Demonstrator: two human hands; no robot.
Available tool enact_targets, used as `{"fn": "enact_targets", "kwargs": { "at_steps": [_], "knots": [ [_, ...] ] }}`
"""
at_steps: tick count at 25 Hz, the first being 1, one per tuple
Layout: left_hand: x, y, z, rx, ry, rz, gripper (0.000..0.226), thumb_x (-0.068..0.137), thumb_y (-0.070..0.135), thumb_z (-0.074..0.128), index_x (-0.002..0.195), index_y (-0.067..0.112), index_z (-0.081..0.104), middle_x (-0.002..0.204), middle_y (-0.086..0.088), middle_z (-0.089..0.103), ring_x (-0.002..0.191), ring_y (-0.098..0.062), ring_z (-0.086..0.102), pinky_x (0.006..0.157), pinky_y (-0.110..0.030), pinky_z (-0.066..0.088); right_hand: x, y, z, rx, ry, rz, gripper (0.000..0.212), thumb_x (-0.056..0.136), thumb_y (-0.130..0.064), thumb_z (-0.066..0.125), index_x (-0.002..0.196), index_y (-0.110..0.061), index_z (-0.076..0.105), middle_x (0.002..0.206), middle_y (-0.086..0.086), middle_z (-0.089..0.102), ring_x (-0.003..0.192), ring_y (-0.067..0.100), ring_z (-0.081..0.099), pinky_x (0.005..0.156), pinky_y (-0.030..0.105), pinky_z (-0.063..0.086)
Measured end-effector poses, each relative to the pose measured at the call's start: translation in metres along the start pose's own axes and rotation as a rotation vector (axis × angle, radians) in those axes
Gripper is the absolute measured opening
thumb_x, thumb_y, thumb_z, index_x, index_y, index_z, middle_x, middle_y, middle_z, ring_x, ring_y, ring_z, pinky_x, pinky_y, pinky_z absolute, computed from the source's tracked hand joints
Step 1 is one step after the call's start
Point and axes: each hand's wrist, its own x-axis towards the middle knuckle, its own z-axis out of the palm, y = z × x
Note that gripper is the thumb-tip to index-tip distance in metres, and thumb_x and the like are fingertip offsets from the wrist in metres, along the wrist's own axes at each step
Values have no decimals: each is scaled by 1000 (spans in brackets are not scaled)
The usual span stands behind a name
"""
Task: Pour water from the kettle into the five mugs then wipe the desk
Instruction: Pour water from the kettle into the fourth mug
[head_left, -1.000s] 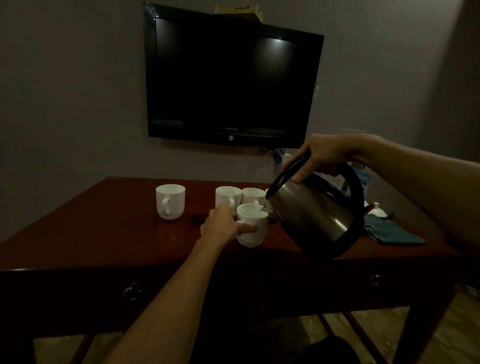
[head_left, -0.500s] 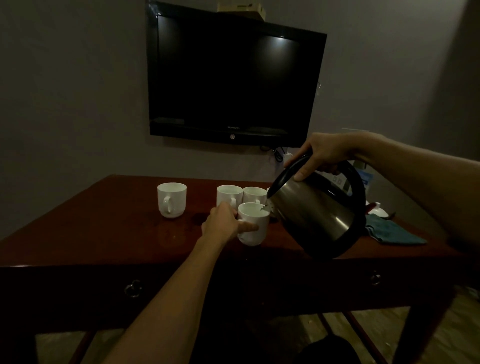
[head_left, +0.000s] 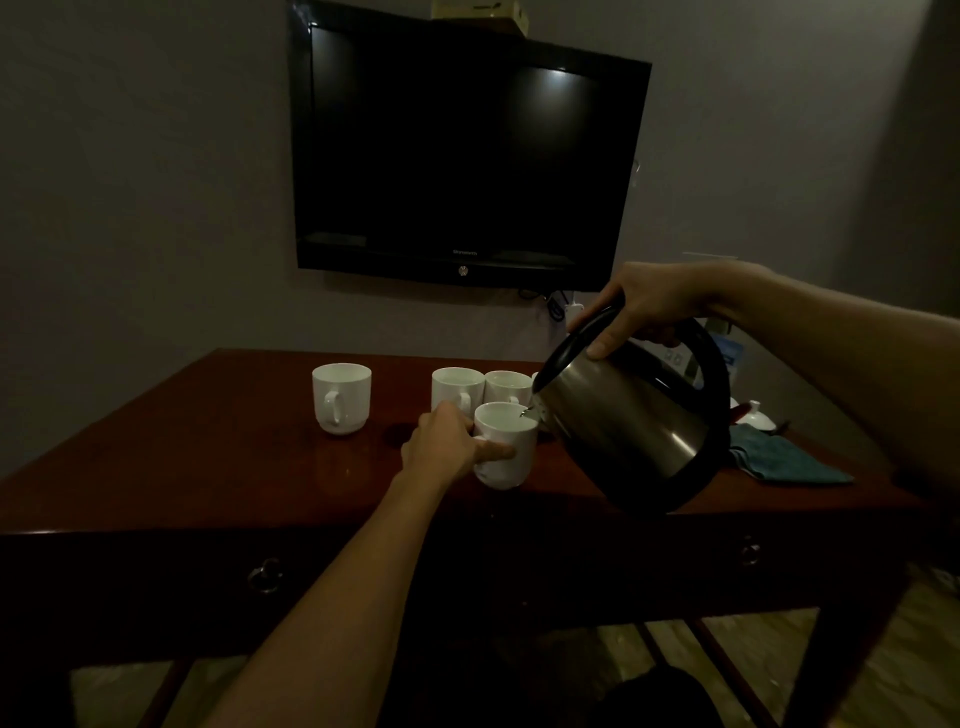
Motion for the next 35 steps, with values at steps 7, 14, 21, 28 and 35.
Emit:
{"fn": "enact_targets", "kwargs": {
  "at_steps": [7,14,21,28,35],
  "knots": [
    [-3,2,-1,18,32,10,53,64,57,82,97,19,68,95,2,60,93,-16,55,70,-34,44,-6,6,3,32,11,-22,56,71,-36,79,126,-29,67,65,3,57,46,9,50,44,23,46],
    [-4,3,-3,21,14,23,52,67,55,81,97,17,65,77,11,54,86,-13,56,67,-33,44,-3,2,3,6,11,-23,67,64,-42,79,128,-28,66,72,8,58,48,9,52,45,24,47],
    [-4,3,-3,11,26,11,53,65,55,82,99,17,67,90,5,59,88,-14,54,69,-34,43,-6,2,4,20,14,-26,63,68,-37,78,128,-26,65,65,4,56,46,8,51,44,22,45],
    [-6,4,-3,34,36,28,54,65,57,81,100,18,68,92,5,63,89,-12,56,69,-33,47,-11,24,12,136,64,-44,50,76,-32,78,125,-29,66,69,6,57,47,8,49,45,22,44],
    [-9,6,-4,47,39,20,55,66,58,80,100,19,64,87,9,62,90,-14,59,76,-36,50,-17,36,30,213,201,-115,40,85,-20,74,123,-26,64,75,-2,60,45,-2,54,43,11,41]
  ]
}}
